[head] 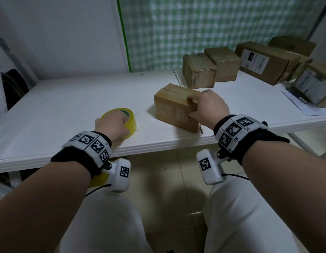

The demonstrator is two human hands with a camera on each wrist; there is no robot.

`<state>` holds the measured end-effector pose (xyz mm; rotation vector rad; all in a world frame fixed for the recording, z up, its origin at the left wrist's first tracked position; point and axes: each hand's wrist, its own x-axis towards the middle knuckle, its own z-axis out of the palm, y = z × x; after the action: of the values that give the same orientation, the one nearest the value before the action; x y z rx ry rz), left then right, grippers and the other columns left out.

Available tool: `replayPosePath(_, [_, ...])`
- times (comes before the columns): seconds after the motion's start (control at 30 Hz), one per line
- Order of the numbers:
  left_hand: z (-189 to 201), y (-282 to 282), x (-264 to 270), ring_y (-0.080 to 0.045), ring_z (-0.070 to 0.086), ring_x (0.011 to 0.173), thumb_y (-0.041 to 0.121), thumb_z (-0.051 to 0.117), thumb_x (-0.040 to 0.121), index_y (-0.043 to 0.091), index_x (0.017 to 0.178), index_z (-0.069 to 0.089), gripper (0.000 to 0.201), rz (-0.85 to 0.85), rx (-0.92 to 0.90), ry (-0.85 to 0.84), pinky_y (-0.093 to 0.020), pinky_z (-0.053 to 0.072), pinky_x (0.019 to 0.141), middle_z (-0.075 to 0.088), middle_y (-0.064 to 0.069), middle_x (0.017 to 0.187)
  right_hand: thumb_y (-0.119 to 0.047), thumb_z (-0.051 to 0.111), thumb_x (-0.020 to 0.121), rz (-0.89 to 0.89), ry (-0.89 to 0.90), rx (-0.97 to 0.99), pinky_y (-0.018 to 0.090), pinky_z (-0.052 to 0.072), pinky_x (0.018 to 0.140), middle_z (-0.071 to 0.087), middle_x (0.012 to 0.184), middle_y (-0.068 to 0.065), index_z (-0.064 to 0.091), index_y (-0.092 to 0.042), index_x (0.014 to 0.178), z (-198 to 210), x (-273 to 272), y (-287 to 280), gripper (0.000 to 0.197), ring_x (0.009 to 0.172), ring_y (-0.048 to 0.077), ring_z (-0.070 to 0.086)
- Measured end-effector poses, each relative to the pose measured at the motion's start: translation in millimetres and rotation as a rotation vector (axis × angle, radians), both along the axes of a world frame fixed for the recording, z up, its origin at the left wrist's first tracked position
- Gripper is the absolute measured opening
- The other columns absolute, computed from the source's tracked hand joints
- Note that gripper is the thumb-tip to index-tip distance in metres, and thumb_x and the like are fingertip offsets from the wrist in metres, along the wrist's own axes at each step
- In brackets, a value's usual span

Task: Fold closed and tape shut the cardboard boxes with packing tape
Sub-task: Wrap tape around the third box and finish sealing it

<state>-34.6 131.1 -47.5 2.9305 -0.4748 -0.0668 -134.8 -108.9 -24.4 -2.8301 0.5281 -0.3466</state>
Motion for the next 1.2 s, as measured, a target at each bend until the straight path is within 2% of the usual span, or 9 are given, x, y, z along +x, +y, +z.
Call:
replayPosePath(0.07, [5.2, 3.9, 3.1, -0.021, 0.042, 0.063, 0.017, 0.069, 0.077, 0.015, 0.063, 0.041, 0.031, 0.005, -0.206, 0.004, -0.033, 0.031, 0.064, 0.042, -0.002, 0.065, -0.015, 0.062, 0.083, 0.058, 0.013, 0.035, 0.033, 0.046, 0.086, 0.056, 0.125, 0.008, 0.060, -0.033, 0.123, -0.7, 0.3, -4.0, 0.043, 0.109, 0.030, 0.054])
replayPosePath(0.2, [32.8, 6.5, -4.1, -0.023, 0.060, 0.076, 0.009, 0.071, 0.081, 0.009, 0.084, 0.060, 0.011, 0.108, -0.925, 0.219, -0.032, 0.049, 0.070, 0.063, -0.009, 0.082, -0.006, 0.058, 0.083, 0.084, 0.010, 0.080, 0.033, 0.047, 0.093, 0.058, 0.129, 0.002, 0.056, -0.042, 0.126, 1.5, 1.5, -8.3, 0.056, 0.113, 0.025, 0.054])
replayPosePath(0.3, [57.7, 1.6, -13.8, -0.018, 0.065, 0.079, 0.001, 0.067, 0.082, 0.007, 0.118, 0.051, 0.040, 0.059, -1.188, 0.352, -0.032, 0.053, 0.072, 0.068, -0.013, 0.102, 0.000, 0.051, 0.084, 0.106, 0.020, 0.057, 0.031, 0.044, 0.089, 0.056, 0.131, 0.003, 0.055, -0.044, 0.127, 2.7, -0.5, -9.4, 0.061, 0.115, 0.026, 0.053])
replayPosePath(0.43, [82.3, -9.8, -28.0, -0.011, 0.062, 0.080, 0.001, 0.063, 0.085, 0.029, 0.126, 0.044, 0.053, -0.042, -1.217, 0.400, -0.026, 0.047, 0.067, 0.067, 0.003, 0.096, -0.028, 0.066, 0.084, 0.146, -0.093, 0.067, 0.026, 0.041, 0.081, 0.064, 0.120, -0.002, 0.064, -0.035, 0.118, 13.7, -7.3, -1.1, 0.035, 0.109, 0.020, 0.057])
replayPosePath(0.57, [92.1, -27.6, -38.4, -0.007, 0.061, 0.080, 0.004, 0.060, 0.088, 0.032, 0.110, 0.060, 0.036, -0.087, -1.265, 0.473, -0.022, 0.046, 0.067, 0.064, 0.007, 0.095, -0.058, 0.074, 0.065, 0.369, -0.183, 0.502, 0.023, 0.040, 0.097, 0.065, 0.117, -0.011, 0.065, -0.026, 0.119, 36.4, -14.4, 21.0, 0.064, 0.108, 0.002, 0.055])
replayPosePath(0.7, [94.9, -47.5, -45.0, -0.005, 0.063, 0.072, 0.011, 0.056, 0.092, 0.029, 0.102, 0.064, 0.022, -0.057, -1.351, 0.529, -0.018, 0.047, 0.061, 0.067, 0.007, 0.092, -0.034, 0.076, 0.078, 0.491, -0.179, 0.632, 0.027, 0.046, 0.094, 0.070, 0.103, -0.008, 0.072, -0.017, 0.105, 38.2, -10.1, 32.4, 0.032, 0.098, 0.005, 0.063])
replayPosePath(0.8, [93.1, -59.0, -44.8, -0.010, 0.059, 0.083, 0.021, 0.058, 0.093, 0.030, 0.101, 0.066, 0.014, 0.002, -1.359, 0.503, -0.022, 0.046, 0.062, 0.066, 0.006, 0.097, -0.019, 0.069, 0.085, 0.521, -0.213, 0.694, 0.020, 0.046, 0.082, 0.067, 0.094, -0.004, 0.071, -0.009, 0.102, 42.1, -12.3, 27.6, 0.019, 0.083, 0.005, 0.060])
replayPosePath(1.0, [96.3, -77.4, -29.9, -0.011, 0.054, 0.087, 0.022, 0.067, 0.086, 0.024, 0.079, 0.060, 0.011, 0.127, -1.368, 0.384, -0.024, 0.045, 0.069, 0.061, 0.006, 0.086, -0.018, 0.056, 0.094, 0.574, -0.177, 0.699, 0.012, 0.041, 0.067, 0.053, 0.078, -0.007, 0.058, -0.015, 0.091, 53.6, -17.3, 15.1, 0.005, 0.070, 0.004, 0.050])
replayPosePath(1.2, [99.2, -93.0, -17.0, -0.008, 0.052, 0.060, 0.011, 0.068, 0.085, 0.017, 0.071, 0.056, 0.019, 0.129, -1.338, 0.275, -0.018, 0.042, 0.056, 0.059, 0.001, 0.070, -0.029, 0.058, 0.093, 0.487, -0.196, 0.797, 0.014, 0.039, 0.059, 0.054, 0.073, -0.009, 0.056, -0.015, 0.085, 63.5, -15.9, 6.4, 0.016, 0.063, 0.001, 0.051])
